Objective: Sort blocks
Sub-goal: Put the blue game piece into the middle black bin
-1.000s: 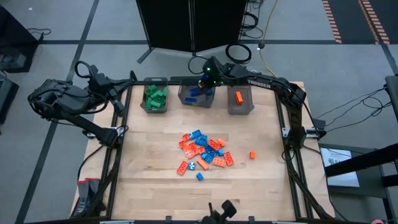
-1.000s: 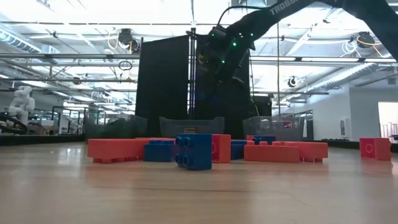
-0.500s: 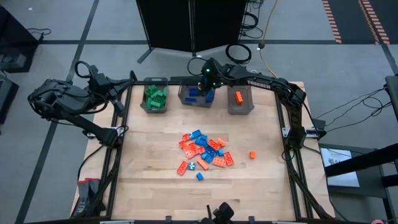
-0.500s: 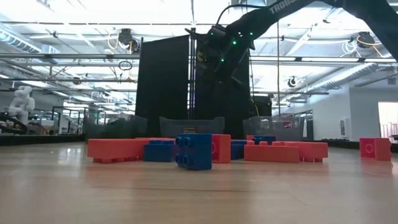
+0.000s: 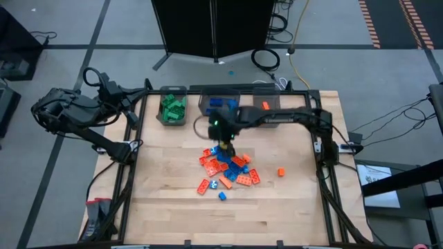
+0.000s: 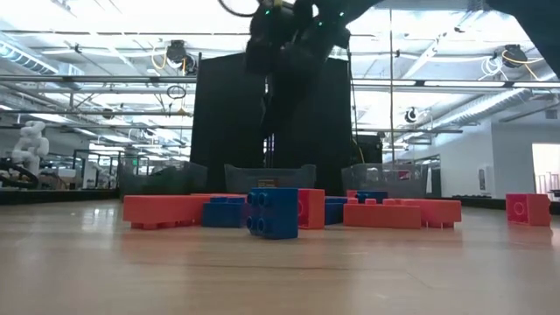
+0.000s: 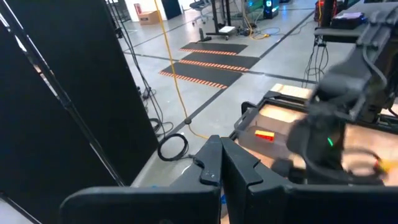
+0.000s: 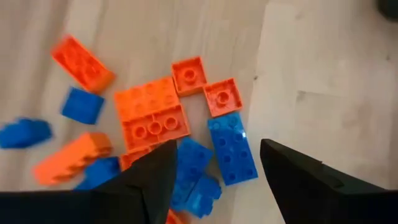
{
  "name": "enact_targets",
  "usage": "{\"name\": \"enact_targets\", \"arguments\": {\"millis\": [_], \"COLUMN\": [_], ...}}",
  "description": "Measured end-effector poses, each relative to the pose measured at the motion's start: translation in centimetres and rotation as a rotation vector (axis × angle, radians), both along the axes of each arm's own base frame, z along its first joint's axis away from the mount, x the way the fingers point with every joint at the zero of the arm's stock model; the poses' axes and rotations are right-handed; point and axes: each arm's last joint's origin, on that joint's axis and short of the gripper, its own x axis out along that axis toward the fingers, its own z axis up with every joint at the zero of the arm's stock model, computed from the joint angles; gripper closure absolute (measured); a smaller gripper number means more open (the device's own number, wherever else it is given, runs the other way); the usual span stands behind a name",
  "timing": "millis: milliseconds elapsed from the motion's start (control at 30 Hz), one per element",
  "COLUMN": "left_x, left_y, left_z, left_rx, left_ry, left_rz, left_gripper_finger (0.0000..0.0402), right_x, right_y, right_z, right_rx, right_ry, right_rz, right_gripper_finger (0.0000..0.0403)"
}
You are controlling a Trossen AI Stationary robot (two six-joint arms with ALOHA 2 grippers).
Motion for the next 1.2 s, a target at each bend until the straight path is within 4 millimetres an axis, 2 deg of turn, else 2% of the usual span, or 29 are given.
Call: {"name": "enact_targets", "arguments": {"millis": [167, 533, 700, 900, 1000, 1067, 1133, 1167, 1200], "left_x": [0.1, 0.3, 0.3, 0.2, 0.2, 0.2, 0.2, 0.2, 0.2], "left_y": [0.0, -0.1, -0.1, -0.1, -0.1, -0.1, -0.1, -0.1, -0.1], "left_z": [0.0, -0.1, -0.1, -0.3, -0.3, -0.3, -0.3, -0.3, -0.3], "left_rx": [0.001, 0.003, 0.004, 0.013, 0.013, 0.013, 0.013, 0.013, 0.013], "left_ry": [0.003, 0.009, 0.011, 0.036, 0.036, 0.036, 0.036, 0.036, 0.036], "left_rz": [0.0, 0.0, 0.0, 0.0, 0.0, 0.0, 0.0, 0.0, 0.0], "left_gripper_finger": [0.0402, 0.0402, 0.0402, 0.0402, 0.0402, 0.0402, 0.0402, 0.0402, 0.0402], "right_x": [1.7, 2.9, 3.2, 3.0, 2.8, 2.7, 2.6, 2.6, 2.6], "right_y": [1.4, 1.0, 1.0, 0.9, 0.8, 0.7, 0.6, 0.6, 0.6], "right_z": [-3.0, -7.9, -9.5, -9.6, -9.6, -9.6, -9.6, -9.5, -9.4], "right_rx": [-0.029, -0.027, -0.015, -0.067, -0.105, -0.127, -0.138, -0.142, -0.145], "right_ry": [0.004, 0.078, 0.107, 0.137, 0.158, 0.173, 0.176, 0.175, 0.172], "right_rz": [0.049, 0.046, 0.038, 0.025, 0.023, 0.012, 0.008, 0.006, 0.003], "right_gripper_finger": [0.0177, 0.0177, 0.0177, 0.0179, 0.0204, 0.0249, 0.0314, 0.0335, 0.0331]}}
